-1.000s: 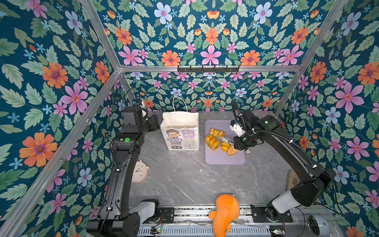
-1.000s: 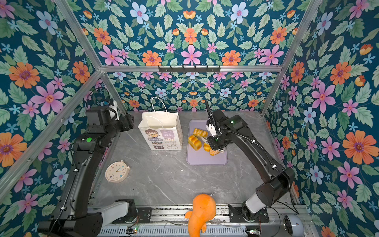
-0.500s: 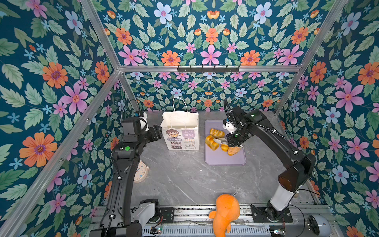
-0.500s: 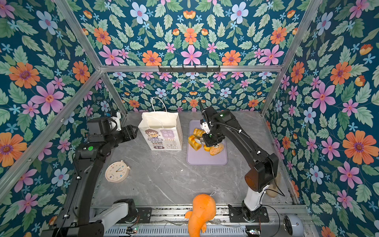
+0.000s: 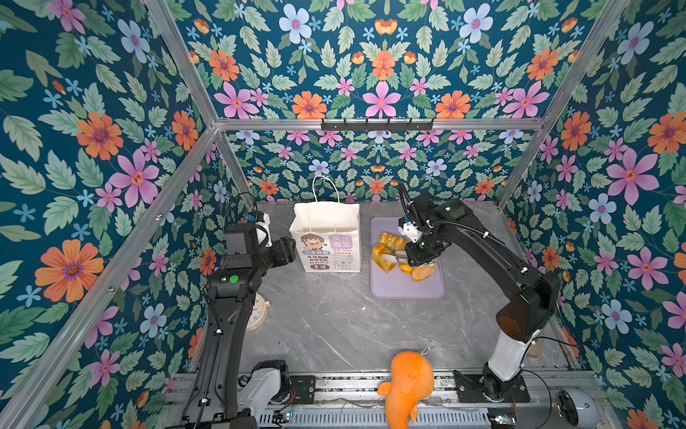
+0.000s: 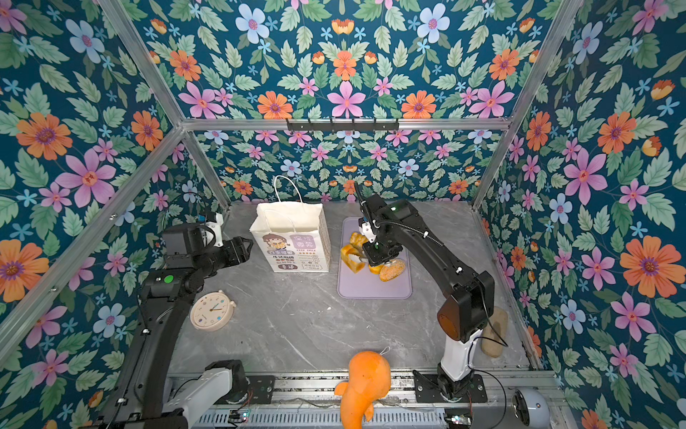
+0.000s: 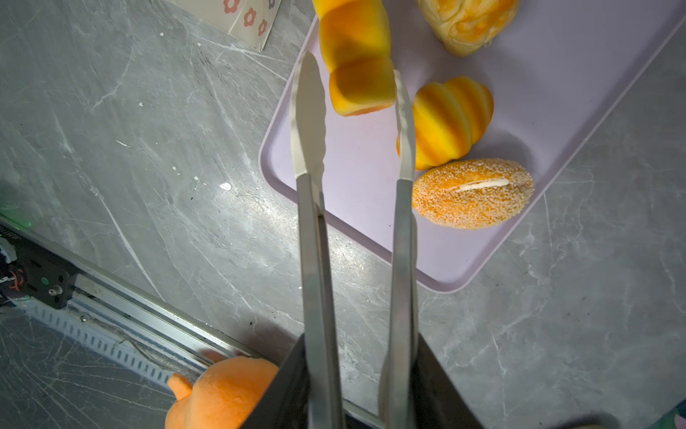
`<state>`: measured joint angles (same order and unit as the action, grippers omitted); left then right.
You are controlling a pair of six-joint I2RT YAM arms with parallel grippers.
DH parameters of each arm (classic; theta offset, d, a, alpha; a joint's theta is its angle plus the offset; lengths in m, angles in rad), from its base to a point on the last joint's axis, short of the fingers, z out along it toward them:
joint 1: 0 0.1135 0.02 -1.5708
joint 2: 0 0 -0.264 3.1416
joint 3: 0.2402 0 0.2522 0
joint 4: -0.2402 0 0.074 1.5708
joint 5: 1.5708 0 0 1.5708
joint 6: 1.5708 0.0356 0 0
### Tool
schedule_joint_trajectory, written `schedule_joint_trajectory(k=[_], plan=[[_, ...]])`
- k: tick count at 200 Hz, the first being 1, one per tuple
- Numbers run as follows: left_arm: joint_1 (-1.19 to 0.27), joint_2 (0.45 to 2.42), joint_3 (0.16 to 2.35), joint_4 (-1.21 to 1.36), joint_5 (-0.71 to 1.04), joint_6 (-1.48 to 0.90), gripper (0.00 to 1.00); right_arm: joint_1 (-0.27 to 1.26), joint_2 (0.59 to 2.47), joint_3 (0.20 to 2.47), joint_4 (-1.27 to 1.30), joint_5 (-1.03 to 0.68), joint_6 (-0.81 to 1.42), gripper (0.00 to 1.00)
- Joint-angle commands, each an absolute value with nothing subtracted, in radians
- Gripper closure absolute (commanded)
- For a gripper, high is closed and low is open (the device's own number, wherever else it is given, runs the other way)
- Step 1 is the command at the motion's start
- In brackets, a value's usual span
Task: Place the fake bread into the paper bag
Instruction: 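Lower the tongs with right gripper around the yellow loaf on the tray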
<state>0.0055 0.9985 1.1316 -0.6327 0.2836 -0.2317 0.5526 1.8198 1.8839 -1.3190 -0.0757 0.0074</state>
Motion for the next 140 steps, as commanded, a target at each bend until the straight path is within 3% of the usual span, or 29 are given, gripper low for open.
schedule_joint_trajectory(k=[1, 140], plan=[[0.005, 0.997, 1.126, -0.597, 0.279, -0.211, 0.29, 0.557, 1.836, 1.904, -1.318, -0.058, -0.011, 0.59], [0.006, 0.980, 1.110, -0.588, 0.268, -0.183, 0.30, 0.595, 1.933, 2.024, -1.387, 0.000, -0.017, 0.54]])
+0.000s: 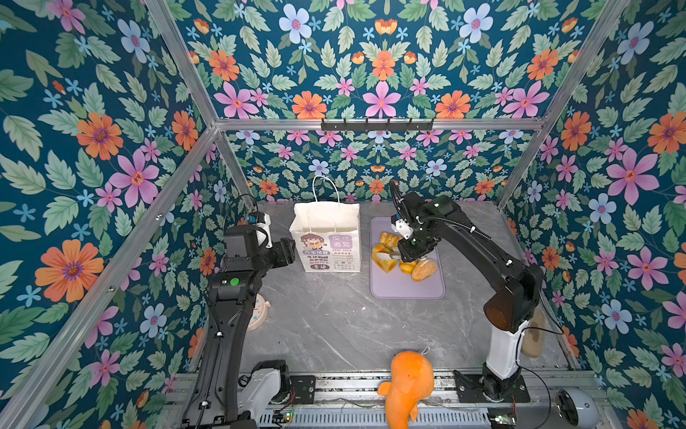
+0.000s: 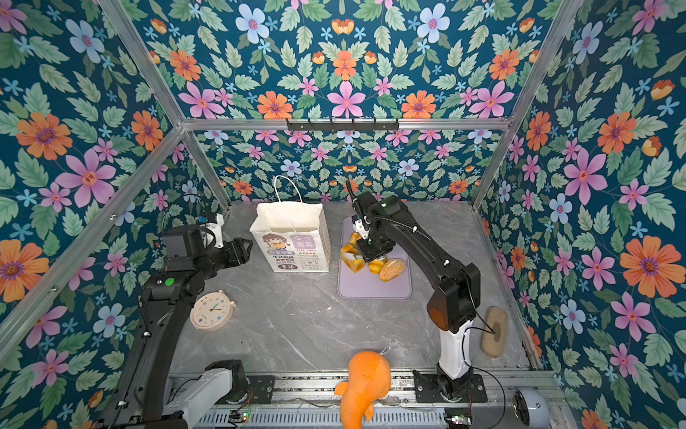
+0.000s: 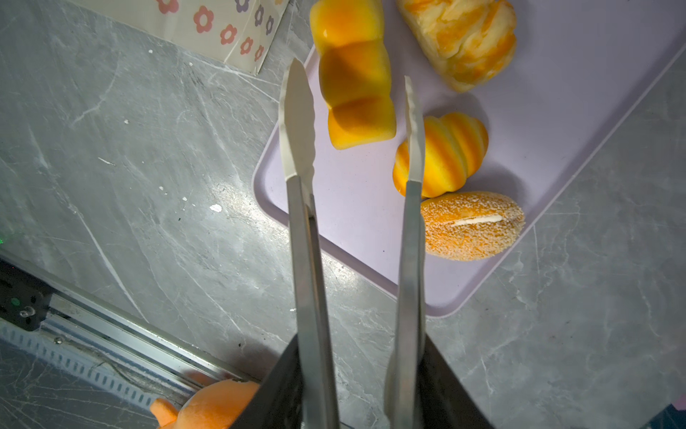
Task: Place the fake bread into the paper bag
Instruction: 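Lower the tongs with right gripper around the yellow loaf on the tray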
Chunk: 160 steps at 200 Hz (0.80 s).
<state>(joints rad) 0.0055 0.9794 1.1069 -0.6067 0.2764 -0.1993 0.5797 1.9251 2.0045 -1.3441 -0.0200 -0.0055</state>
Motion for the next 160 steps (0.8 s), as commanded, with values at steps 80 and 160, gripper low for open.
schedule_joint_trajectory(k=[80, 160], plan=[[0.006, 0.970, 1.097, -0.588, 0.277, -0.179, 0.30, 0.602, 1.970, 2.035, -1.399, 0.036, 0.010, 0.53], [0.006, 0.969, 1.094, -0.586, 0.276, -0.184, 0.31, 0.603, 1.996, 2.042, -1.368, -0.001, 0.009, 0.54]])
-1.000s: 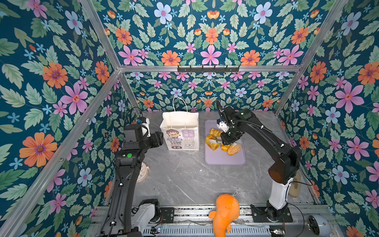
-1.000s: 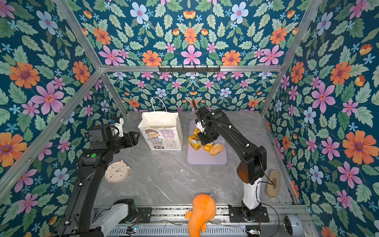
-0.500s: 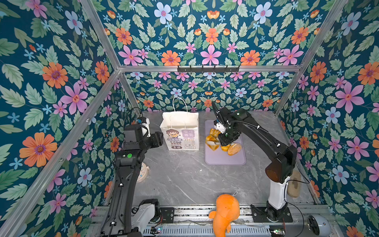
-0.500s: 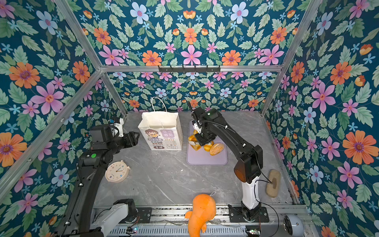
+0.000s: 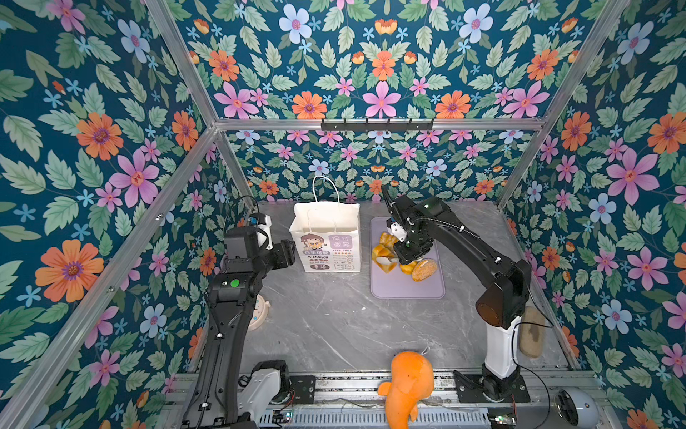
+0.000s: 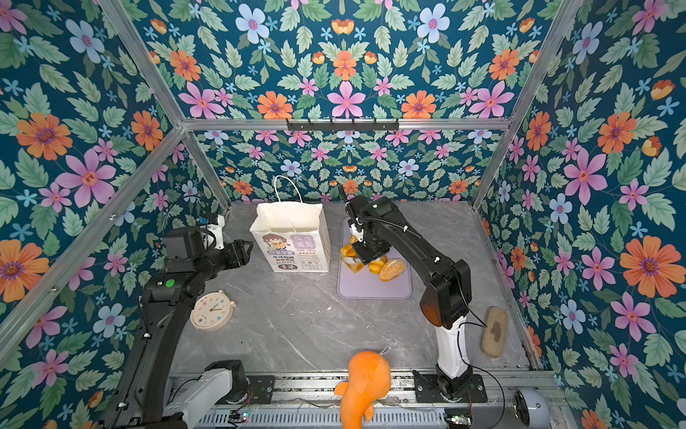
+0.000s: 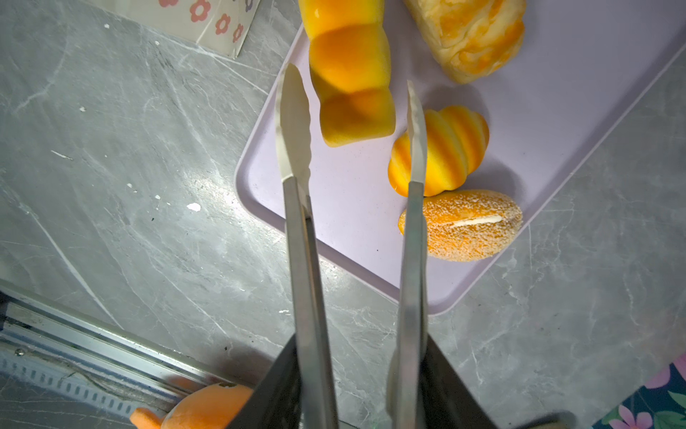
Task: Place the fake bread into the paper bag
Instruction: 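Lower the tongs with right gripper around the yellow loaf on the tray, then squeeze the tongs shut on the yellow loaf with right gripper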
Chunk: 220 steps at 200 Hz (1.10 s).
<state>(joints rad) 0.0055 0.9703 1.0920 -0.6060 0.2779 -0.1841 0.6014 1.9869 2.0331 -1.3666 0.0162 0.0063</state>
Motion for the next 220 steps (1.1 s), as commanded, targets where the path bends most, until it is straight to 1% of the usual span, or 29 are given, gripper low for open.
schedule_joint_trajectory(k=[1, 53, 125, 169, 205, 210, 220], plan=[[0.006, 0.969, 1.094, -0.586, 0.276, -0.185, 0.31, 0.603, 1.997, 2.042, -1.368, -0.001, 0.009, 0.54], [0.006, 0.965, 1.094, -0.577, 0.306, -0.196, 0.31, 0.603, 2.023, 2.050, -1.368, 0.005, 0.014, 0.57], [0.006, 0.974, 1.087, -0.581, 0.307, -0.192, 0.31, 0.603, 2.044, 2.051, -1.366, 0.010, 0.022, 0.57], [0.006, 0.968, 1.086, -0.587, 0.318, -0.192, 0.31, 0.602, 2.059, 2.065, -1.379, 0.012, 0.022, 0.64], [0.005, 0.984, 1.107, -0.613, 0.345, -0.192, 0.31, 0.603, 2.066, 2.095, -1.412, 0.018, 0.019, 0.67], [0.006, 0.984, 1.108, -0.614, 0.346, -0.192, 0.31, 0.604, 2.062, 2.102, -1.416, 0.026, 0.016, 0.69], [0.006, 0.981, 1.108, -0.614, 0.348, -0.189, 0.31, 0.603, 2.036, 2.092, -1.404, 0.045, 0.021, 0.70]])
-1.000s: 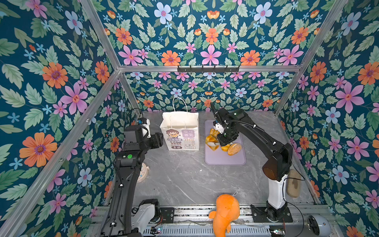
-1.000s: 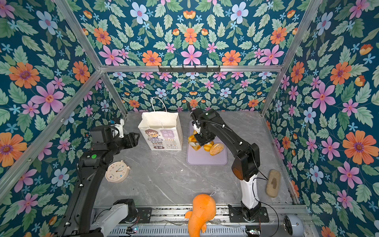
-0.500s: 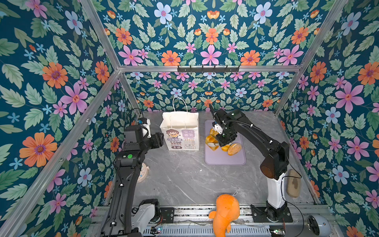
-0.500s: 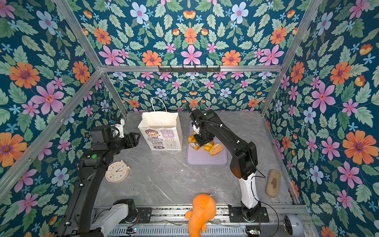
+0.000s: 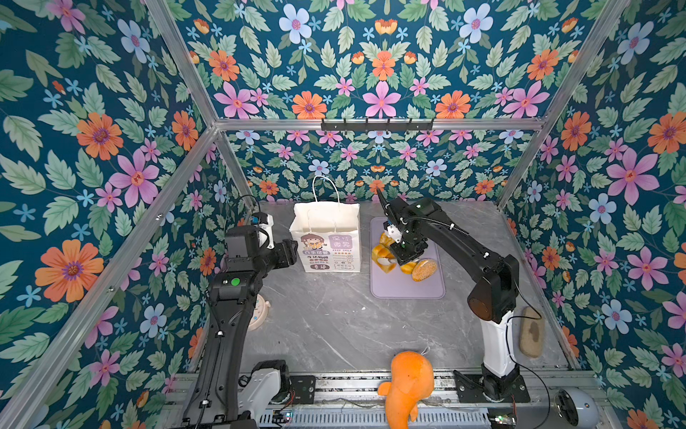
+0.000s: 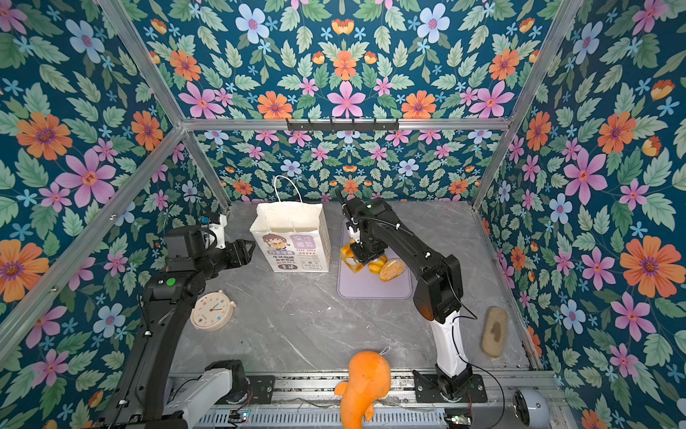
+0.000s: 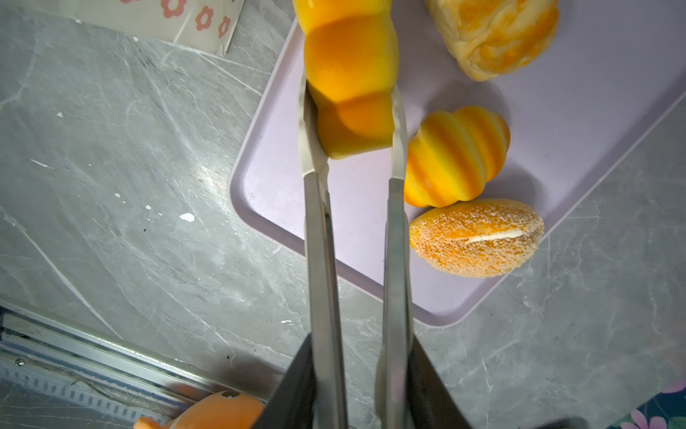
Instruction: Place the fake bread into the paper bag
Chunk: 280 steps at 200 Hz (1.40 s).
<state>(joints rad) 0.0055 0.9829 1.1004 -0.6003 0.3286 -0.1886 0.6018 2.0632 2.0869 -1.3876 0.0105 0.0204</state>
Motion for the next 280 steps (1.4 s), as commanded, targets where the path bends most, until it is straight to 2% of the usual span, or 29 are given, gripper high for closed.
schedule_joint_trajectory(k=[1, 38, 72, 141, 211, 280], plan=[[0.006, 0.981, 1.108, -0.614, 0.347, -0.190, 0.31, 0.603, 2.033, 2.090, -1.401, 0.046, 0.022, 0.70], [0.006, 0.968, 1.113, -0.621, 0.353, -0.183, 0.30, 0.597, 1.911, 2.042, -1.343, 0.019, 0.044, 0.70], [0.006, 0.960, 1.116, -0.622, 0.359, -0.178, 0.30, 0.597, 1.875, 2.119, -1.412, 0.060, 0.023, 0.70], [0.006, 0.958, 1.124, -0.621, 0.369, -0.184, 0.28, 0.591, 1.928, 2.476, -1.594, 0.109, -0.023, 0.70], [0.006, 0.972, 1.136, -0.621, 0.382, -0.193, 0.28, 0.591, 1.917, 2.591, -1.547, -0.016, -0.117, 0.70], [0.006, 1.043, 1.217, -0.618, 0.273, -0.238, 0.28, 0.594, 1.875, 2.620, -1.453, -0.122, -0.156, 0.71]])
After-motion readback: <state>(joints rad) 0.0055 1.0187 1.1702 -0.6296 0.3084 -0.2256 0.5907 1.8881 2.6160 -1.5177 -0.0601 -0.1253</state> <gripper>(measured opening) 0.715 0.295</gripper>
